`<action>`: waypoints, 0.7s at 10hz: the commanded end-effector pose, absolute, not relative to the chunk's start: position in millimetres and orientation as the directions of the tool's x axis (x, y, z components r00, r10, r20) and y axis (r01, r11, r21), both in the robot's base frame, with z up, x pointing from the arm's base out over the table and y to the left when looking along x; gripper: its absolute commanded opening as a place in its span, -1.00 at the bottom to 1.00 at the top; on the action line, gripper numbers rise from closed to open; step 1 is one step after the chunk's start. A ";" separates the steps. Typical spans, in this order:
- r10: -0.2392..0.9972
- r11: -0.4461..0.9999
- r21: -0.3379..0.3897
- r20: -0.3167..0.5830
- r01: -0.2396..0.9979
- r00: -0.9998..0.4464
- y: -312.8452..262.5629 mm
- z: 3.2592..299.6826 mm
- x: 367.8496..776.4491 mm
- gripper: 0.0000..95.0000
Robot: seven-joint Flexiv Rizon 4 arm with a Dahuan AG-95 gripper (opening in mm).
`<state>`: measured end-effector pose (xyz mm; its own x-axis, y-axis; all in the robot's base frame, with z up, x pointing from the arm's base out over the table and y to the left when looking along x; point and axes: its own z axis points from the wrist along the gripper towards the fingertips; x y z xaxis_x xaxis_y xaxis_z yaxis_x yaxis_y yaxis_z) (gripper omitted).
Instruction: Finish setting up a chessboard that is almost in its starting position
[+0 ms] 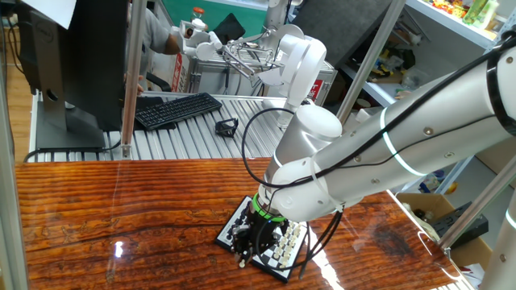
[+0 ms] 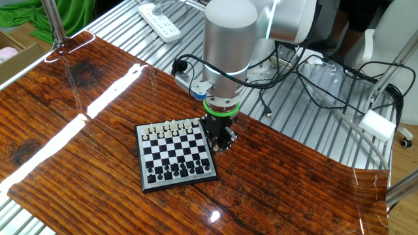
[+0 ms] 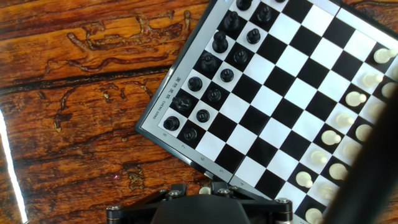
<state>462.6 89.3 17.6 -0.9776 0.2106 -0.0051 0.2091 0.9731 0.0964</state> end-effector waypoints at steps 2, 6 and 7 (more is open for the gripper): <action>0.194 0.976 0.097 -0.006 0.192 -0.981 89.3 17.6 462.6 -1.00; 0.189 0.978 0.097 -0.007 0.187 -0.982 89.3 17.6 462.6 -1.00; 0.188 0.978 0.096 -0.007 0.186 -0.982 89.3 17.7 462.7 -1.00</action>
<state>462.6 89.3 17.8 -0.9825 0.1864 -0.0064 0.1849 0.9779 0.0973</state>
